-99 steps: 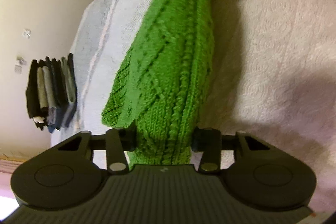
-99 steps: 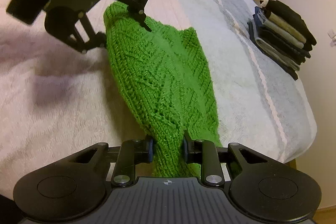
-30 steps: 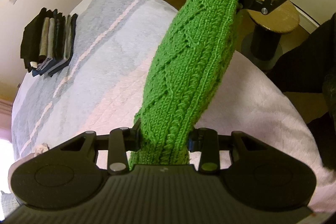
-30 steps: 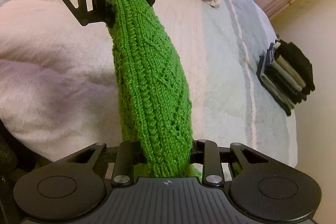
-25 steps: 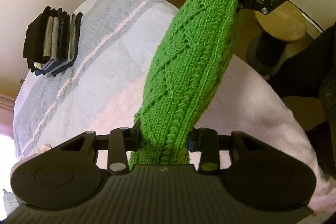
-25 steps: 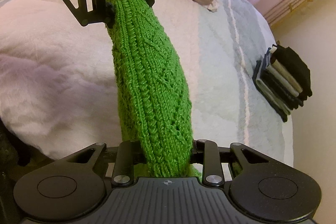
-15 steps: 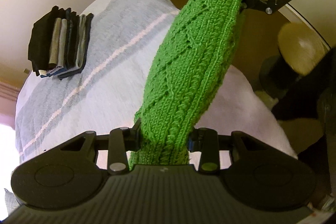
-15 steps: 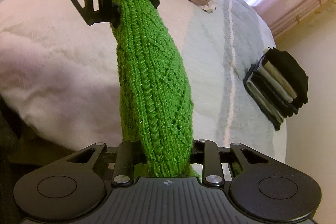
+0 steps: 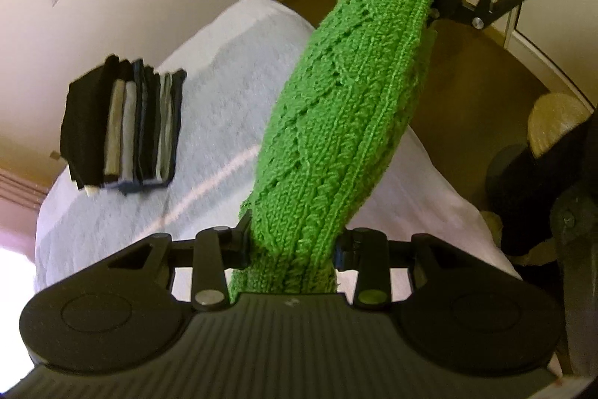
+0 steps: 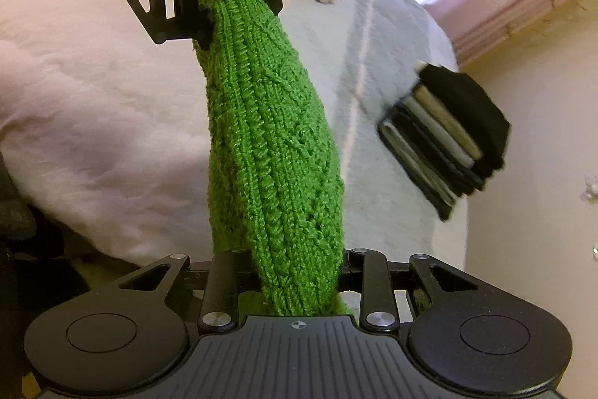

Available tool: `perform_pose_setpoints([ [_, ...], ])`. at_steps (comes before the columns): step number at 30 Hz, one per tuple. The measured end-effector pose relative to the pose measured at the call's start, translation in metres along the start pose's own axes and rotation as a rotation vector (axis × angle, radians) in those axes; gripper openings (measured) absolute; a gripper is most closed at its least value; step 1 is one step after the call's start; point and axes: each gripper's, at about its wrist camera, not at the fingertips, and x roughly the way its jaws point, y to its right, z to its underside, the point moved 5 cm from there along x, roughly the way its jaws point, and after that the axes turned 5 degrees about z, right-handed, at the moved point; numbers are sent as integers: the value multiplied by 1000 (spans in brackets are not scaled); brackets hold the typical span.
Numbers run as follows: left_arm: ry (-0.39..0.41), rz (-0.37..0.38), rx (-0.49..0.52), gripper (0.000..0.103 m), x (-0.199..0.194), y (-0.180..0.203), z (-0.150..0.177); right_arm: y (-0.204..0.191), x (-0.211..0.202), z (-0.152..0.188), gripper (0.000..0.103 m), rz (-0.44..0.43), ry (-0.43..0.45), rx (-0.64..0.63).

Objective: Fold large clothes
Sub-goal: 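Carry the held sweater with both grippers over the stack of folded clothes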

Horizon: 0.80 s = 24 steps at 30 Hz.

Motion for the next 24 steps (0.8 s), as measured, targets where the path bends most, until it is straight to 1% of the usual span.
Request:
perform_pose_setpoints([
  [4,7,7,23,33,10,-12,-22,25,1,7,26,3,-19,15],
  [9,-13,15,-16,33,36,-34,-43,60,22,19,26,-25,-4,-8],
  [13,-52,3,-70,33,63,-58,-68,93,44,37,26,-70,40,-41],
  [16,-83,-10,-149,33,81,-75,-93,125,64,52,26,-110,83,-86],
  [20,-115,-22,-238,33,97,-95,-127,172,80,71,26,-155,130,-168],
  [24,-119,-56,-321,33,104,-118,-150,217,91,83,26,-181,173,-254],
])
